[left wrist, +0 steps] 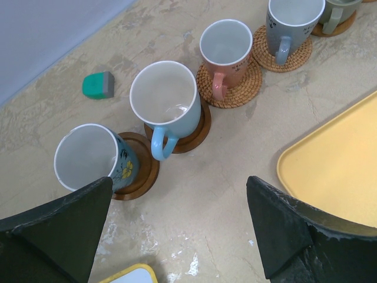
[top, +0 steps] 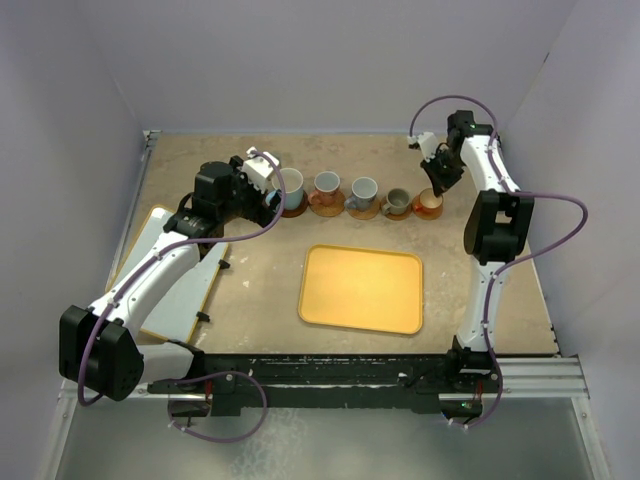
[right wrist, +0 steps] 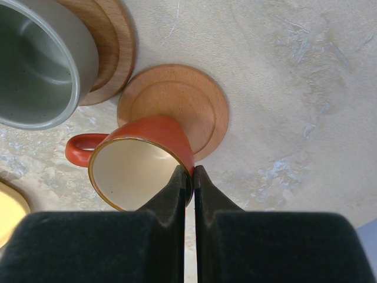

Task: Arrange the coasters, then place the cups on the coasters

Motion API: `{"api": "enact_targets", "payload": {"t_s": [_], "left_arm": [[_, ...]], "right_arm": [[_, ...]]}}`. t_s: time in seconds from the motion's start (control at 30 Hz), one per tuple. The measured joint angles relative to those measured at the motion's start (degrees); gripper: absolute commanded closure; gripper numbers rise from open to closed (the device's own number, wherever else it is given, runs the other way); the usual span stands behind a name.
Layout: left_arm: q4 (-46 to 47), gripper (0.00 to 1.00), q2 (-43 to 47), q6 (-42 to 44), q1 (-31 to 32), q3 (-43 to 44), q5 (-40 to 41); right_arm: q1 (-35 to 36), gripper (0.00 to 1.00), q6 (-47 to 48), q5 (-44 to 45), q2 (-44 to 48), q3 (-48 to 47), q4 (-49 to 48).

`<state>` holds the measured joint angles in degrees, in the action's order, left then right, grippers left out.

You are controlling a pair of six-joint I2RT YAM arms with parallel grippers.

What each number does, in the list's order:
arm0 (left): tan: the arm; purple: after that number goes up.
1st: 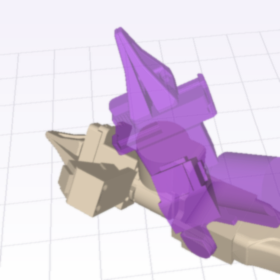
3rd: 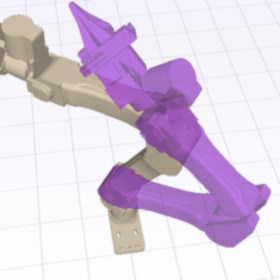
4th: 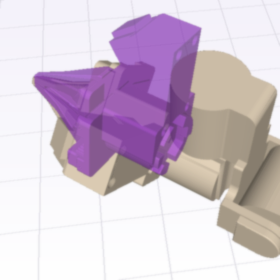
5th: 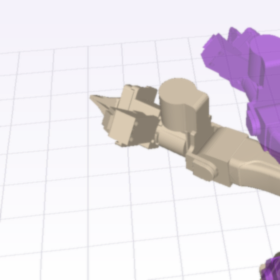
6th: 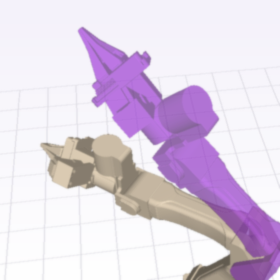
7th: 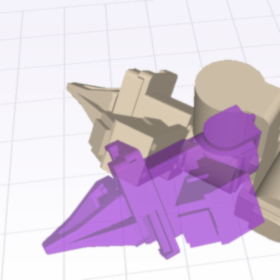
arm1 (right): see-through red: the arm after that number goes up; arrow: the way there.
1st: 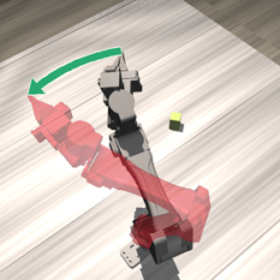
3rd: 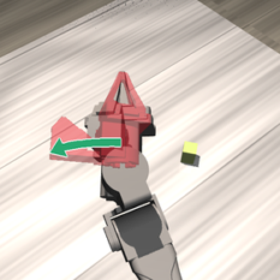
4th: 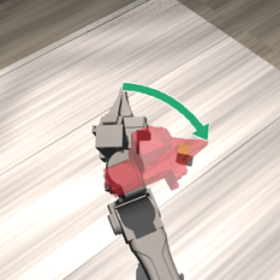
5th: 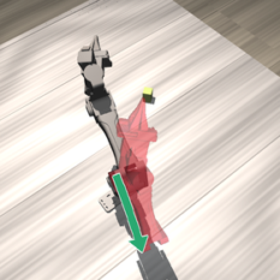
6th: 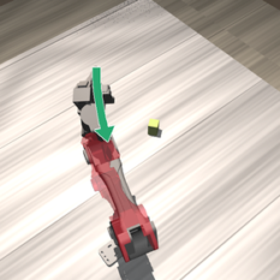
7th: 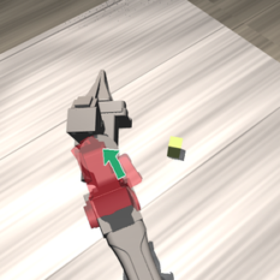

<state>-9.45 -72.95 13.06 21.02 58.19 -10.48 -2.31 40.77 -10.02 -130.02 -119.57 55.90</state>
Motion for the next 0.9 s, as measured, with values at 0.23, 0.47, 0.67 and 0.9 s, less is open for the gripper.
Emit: {"api": "enact_targets", "payload": {"t_s": [0.23,0.47,0.67,0.9], "left_arm": [[-0.02,0.08,0.00,0.02,0.00,0.00,0.00],[-0.02,0.08,0.00,0.02,0.00,0.00,0.00],[-0.02,0.08,0.00,0.02,0.00,0.00,0.00],[-0.04,0.08,0.00,0.02,0.00,0.00,0.00]], "right_arm": [[0.00,1.00,0.15,0.00,-1.01,-0.70,0.13],[0.00,1.00,0.35,0.02,-1.53,-0.85,0.22],[-0.02,1.00,0.42,0.02,-1.66,-1.07,0.33],[-0.02,1.00,0.74,0.04,-1.68,-1.07,0.33]]}}
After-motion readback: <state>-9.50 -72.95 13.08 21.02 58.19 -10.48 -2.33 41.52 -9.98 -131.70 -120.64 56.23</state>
